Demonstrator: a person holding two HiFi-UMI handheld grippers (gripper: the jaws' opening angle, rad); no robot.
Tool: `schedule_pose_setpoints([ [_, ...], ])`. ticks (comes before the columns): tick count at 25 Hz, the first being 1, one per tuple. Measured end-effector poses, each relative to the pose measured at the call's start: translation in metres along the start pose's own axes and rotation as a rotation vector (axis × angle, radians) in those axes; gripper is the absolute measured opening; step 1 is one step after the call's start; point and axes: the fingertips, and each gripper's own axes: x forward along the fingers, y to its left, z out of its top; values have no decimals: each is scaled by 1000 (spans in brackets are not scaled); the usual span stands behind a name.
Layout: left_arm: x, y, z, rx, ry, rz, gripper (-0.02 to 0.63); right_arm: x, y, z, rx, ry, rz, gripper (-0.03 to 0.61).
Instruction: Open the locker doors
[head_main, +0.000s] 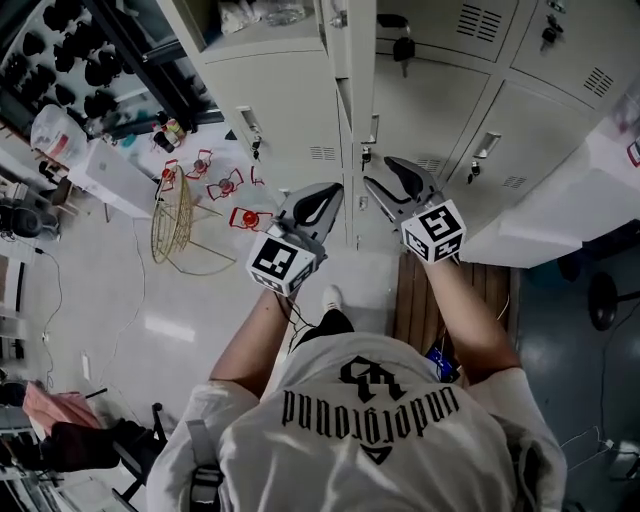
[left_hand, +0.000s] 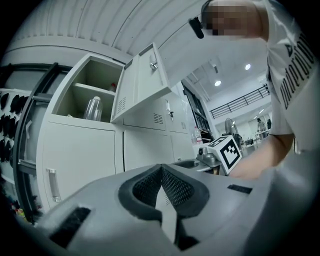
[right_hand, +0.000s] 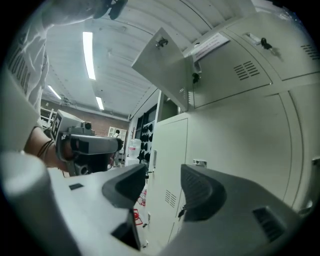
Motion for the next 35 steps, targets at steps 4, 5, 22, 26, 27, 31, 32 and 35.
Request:
schedule_pose_setpoints([
  [4, 20, 27, -7, 19, -7, -17, 8, 36, -26, -13, 11, 22, -8, 238],
  [5, 26, 33, -8, 26, -8, -24, 8, 45, -32, -16, 16, 25, -12, 241],
  [22, 68, 93, -35, 28, 14, -24, 8, 124, -62, -45, 68, 79, -10, 289],
  [26, 62, 97, -34, 41, 14, -19, 8, 130, -67, -41, 73, 76, -31, 299],
  [27, 61, 99, -33, 42, 14, -17, 8, 131, -68, -41, 74, 69, -42, 302],
  [31, 57, 102, -33, 44, 16, -13, 8, 133, -72, -39, 79, 42, -90, 301],
  [32, 56, 102, -33, 41, 17, -12, 8, 133, -71, -38, 83, 39, -94, 302],
  [35, 55, 102, -34, 34, 14, -10, 8, 134, -69, -37, 90, 33, -89, 305],
])
